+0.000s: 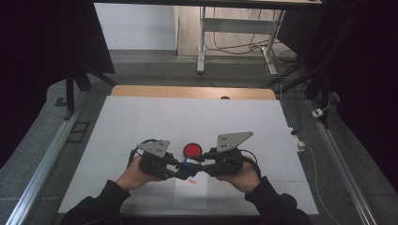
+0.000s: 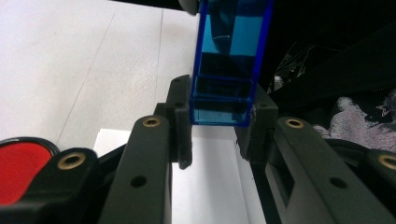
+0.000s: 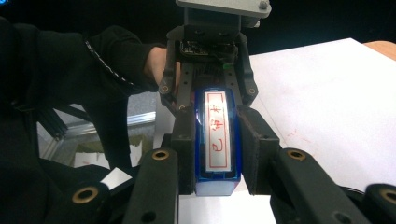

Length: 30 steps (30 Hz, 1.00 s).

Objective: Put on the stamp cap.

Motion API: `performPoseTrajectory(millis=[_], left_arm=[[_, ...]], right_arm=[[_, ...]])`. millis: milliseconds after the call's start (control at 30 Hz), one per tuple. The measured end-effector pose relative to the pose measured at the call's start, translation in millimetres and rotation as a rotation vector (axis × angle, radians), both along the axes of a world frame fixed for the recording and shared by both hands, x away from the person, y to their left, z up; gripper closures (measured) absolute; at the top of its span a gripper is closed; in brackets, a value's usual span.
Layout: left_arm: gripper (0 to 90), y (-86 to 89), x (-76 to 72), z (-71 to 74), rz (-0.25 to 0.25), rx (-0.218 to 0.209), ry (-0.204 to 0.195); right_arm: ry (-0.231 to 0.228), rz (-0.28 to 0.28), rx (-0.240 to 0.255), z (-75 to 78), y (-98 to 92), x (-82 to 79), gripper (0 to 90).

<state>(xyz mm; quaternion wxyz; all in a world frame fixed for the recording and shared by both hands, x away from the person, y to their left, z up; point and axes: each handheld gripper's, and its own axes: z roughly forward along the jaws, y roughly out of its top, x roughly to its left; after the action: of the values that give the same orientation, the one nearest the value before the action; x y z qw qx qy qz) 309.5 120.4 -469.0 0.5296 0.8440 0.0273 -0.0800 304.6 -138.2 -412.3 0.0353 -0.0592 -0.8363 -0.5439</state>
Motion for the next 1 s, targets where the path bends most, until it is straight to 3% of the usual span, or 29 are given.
performPoseTrajectory(millis=[367,533,800,1000], left_arm=[[68.6,0.7,-0.9,0.1,-0.009,-0.009,-0.031],[68.6,1.1,-0.9,-0.4,-0.007,-0.019,-0.033],[68.7,2.4,-1.4,0.7,0.0,-0.05,-0.032],[67.4,2.0,-0.6,-0.2,0.006,-0.052,-0.025]], right_arm=[[0.052,0.01,0.016,-3.2,-1.8,3.9,70.1],[0.048,0.007,0.014,-3.2,-1.5,3.8,70.1],[0.061,0.005,0.058,-3.1,-3.4,4.1,70.1],[0.056,-0.007,0.047,-2.3,-3.1,4.3,70.2]])
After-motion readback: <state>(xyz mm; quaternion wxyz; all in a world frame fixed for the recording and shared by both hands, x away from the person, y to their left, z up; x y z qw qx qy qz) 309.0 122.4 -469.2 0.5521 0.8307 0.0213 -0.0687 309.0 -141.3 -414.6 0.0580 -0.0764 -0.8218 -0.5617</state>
